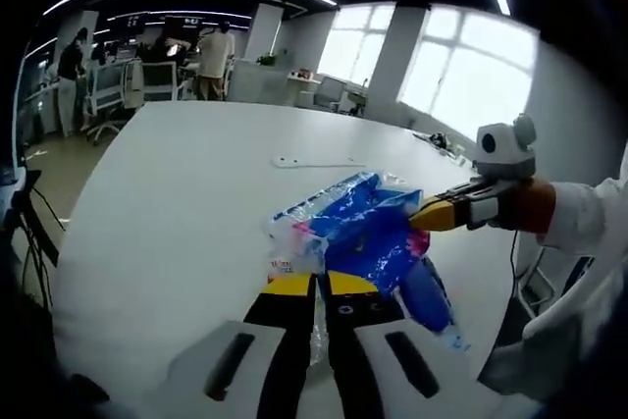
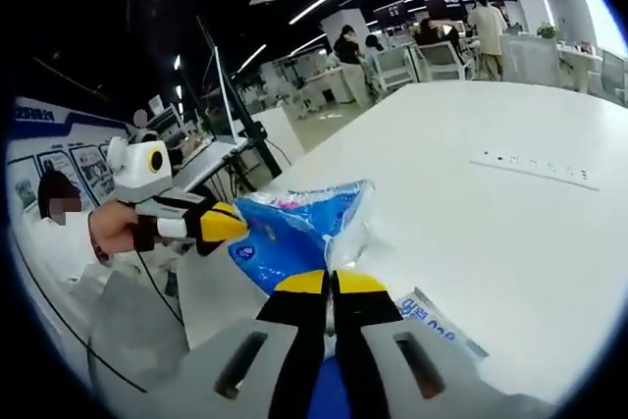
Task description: Arrange the tabletop items into an orderly group along one side of the table until the central work area is clear of visible clutter.
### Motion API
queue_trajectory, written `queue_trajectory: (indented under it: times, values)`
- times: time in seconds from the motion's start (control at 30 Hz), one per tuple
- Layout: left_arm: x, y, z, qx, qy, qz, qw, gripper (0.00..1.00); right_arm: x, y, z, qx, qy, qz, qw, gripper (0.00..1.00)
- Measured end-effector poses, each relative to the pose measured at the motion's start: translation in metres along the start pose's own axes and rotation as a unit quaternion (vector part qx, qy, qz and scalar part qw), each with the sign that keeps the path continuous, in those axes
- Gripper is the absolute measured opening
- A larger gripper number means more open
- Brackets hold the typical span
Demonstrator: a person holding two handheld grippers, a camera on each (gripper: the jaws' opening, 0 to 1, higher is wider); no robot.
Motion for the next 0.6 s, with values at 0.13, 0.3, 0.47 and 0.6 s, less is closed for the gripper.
queue_trajectory:
  times: [0.13,0.3,0.47,0.6]
  values:
    - [-0.004,0.009,-0.009,-0.003,-0.004,0.003,1.0,0.0,0.012,0.004,-0.004,0.002,-0.008,-0.008,0.9999,0.0]
    - [-0.01,0.025,-0.027,-0.02,-0.017,0.002,0.9996,0.0,0.03,0.01,-0.009,0.003,-0.019,-0.022,0.9996,0.0]
    - [-0.017,0.036,-0.042,-0.029,-0.032,-0.003,0.9991,0.0,0.052,0.015,-0.016,0.001,-0.031,-0.037,0.9988,0.0]
    - [-0.023,0.044,-0.057,-0.032,-0.042,-0.008,0.9986,0.0,0.069,0.019,-0.019,0.003,-0.042,-0.048,0.998,0.0]
Point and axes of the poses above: the point that each gripper's makers call its tool centre point, and the gripper's own axes: x roughly backward along the fingers, z roughly to its left, y roughly out of its top, the point moved 6 cm from there along x, roughly backward along the fingers, and after that the axes turned 1 degree about z, right-handed, at the moved point
